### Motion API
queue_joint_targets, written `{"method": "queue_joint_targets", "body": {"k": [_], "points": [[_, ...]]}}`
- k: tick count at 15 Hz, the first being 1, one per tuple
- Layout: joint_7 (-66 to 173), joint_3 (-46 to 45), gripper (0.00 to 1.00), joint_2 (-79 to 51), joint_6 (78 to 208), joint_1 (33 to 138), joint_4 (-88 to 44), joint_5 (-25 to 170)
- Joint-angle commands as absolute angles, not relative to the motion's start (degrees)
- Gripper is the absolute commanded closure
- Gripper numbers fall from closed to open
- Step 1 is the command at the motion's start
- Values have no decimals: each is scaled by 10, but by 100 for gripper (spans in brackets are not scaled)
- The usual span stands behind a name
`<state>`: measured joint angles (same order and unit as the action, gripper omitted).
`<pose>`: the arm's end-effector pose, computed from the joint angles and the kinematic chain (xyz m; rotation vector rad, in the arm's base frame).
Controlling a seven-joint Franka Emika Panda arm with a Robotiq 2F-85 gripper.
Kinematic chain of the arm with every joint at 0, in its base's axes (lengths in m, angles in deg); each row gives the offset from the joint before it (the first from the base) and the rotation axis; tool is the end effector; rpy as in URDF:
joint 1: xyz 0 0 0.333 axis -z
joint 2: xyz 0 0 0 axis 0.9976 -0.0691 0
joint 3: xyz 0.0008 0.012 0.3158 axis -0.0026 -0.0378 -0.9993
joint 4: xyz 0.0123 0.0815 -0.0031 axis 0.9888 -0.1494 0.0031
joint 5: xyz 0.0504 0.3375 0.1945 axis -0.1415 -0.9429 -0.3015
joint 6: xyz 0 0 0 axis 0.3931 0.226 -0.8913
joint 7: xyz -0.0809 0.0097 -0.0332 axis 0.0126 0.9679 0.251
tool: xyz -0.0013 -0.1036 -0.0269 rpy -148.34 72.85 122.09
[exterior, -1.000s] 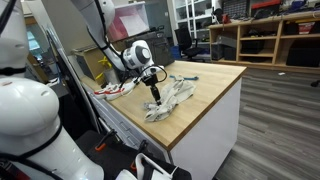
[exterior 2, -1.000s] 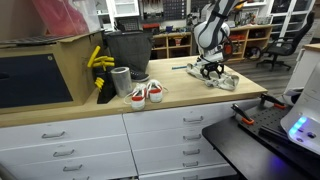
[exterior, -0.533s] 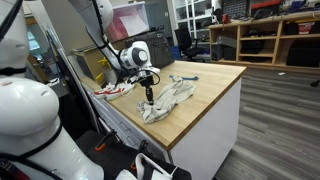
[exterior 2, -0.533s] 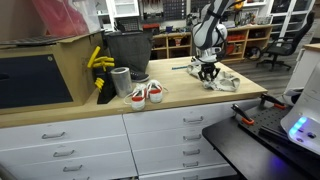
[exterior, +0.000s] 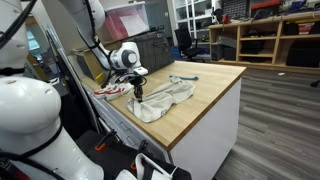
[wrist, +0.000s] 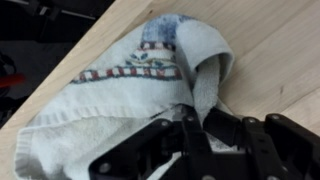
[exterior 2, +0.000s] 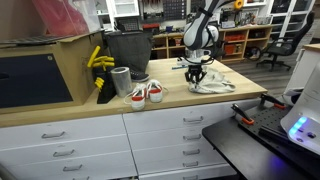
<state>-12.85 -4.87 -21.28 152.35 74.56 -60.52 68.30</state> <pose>0.5001 0.1036 0.1594 2.6236 -1.5122 -0.2102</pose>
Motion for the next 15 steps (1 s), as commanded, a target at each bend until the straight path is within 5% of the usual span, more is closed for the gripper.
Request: {"method": "queue_joint_targets", "body": {"k": [1,4,5,6,8,15], "points": [[-168,-70,97,-262,1576,714,-586,656],[-196,-78,97,-272,1586,690,-571,662],[-201,-78,87,-271,1592,683,-569,666],[-205,-77,62,-271,1595,679,-566,667],[-203,-75,59,-270,1599,677,-563,666],[-194,-31,7,-246,1596,716,-564,657]]}}
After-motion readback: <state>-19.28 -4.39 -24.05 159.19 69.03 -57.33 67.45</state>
